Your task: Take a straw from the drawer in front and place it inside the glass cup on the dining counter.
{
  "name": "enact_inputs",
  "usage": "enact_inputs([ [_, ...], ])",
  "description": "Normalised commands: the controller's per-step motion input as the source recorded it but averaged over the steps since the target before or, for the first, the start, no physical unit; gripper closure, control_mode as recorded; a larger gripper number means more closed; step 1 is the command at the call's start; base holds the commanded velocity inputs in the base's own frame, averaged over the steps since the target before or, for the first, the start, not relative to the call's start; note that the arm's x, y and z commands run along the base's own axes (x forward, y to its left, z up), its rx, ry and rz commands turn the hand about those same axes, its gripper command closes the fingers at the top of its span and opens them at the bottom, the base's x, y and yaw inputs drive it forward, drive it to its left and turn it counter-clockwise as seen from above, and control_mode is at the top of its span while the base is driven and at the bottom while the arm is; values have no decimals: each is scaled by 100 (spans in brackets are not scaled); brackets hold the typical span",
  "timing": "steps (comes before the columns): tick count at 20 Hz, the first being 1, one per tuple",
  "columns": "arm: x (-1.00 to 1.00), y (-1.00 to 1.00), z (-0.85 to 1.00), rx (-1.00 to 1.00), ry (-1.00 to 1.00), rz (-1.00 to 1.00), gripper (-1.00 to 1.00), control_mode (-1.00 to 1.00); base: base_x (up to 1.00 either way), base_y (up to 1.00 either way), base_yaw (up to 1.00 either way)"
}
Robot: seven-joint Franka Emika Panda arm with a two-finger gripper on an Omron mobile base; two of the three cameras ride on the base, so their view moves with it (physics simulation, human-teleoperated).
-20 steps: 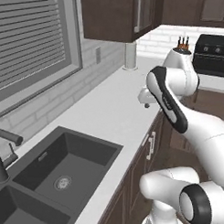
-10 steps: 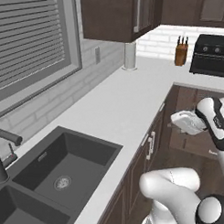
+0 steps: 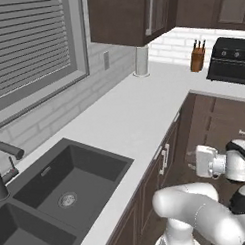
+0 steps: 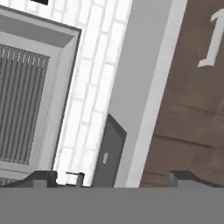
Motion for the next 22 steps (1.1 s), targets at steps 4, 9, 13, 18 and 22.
enact_inputs([
  [4, 68, -9, -33, 41, 9, -5, -100, -100, 0, 0, 0],
  [9, 70, -4, -10, 10, 21, -2, -100, -100, 0, 0, 0],
  [13, 67, 0, -21, -10, 28, 0, -100, -100, 0, 0, 0],
  [18, 58, 12, -57, -8, 14, -2, -100, -100, 0, 0, 0],
  [22, 54, 5, -55, 0, 5, -3, -100, -100, 0, 0, 0],
])
